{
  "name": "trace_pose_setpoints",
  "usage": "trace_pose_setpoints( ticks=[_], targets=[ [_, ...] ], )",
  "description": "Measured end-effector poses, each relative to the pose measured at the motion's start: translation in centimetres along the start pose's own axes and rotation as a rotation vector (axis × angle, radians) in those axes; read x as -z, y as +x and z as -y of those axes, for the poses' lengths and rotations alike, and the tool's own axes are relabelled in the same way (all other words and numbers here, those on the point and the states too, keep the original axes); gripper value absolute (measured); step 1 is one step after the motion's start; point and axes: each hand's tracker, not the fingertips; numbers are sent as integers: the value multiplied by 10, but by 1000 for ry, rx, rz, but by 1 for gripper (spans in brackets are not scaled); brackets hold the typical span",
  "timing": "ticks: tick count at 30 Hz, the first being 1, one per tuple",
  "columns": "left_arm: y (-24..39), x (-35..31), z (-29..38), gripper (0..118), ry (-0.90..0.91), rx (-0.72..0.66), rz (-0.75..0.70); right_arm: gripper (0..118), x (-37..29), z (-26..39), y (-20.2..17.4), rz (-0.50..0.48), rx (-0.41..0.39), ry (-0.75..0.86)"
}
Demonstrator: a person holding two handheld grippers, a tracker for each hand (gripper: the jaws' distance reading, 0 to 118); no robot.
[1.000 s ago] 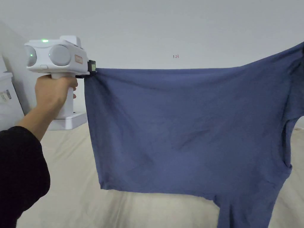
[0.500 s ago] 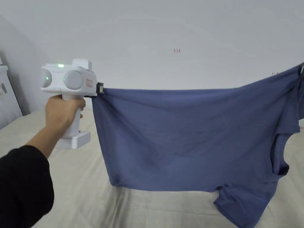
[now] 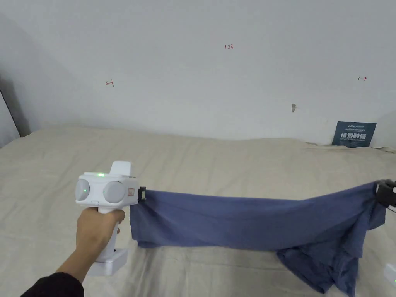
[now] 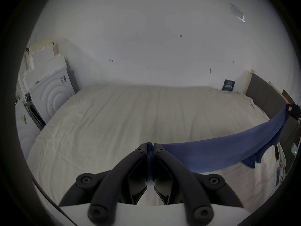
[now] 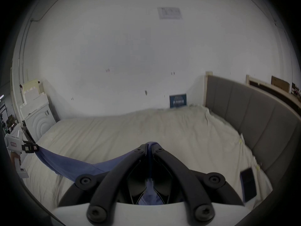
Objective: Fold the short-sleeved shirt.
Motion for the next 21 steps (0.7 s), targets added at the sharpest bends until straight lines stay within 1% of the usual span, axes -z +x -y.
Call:
trace_pose_setpoints(
  ticks=[6,10,16,21],
  targets=[
    [-5,-16,73,3,-47,-6,38,2,-38,69,11,-18,32,-57],
    [-14,-39,125,3,-87,0,49,2,-83,111,17,-30,43,-84],
    [-28,-76,195,3,-150,-52,44,2,-155,170,24,-30,92,-134],
    [-37,-108,239,3,-191,-72,33,2,-203,208,24,-35,96,-175]
  ],
)
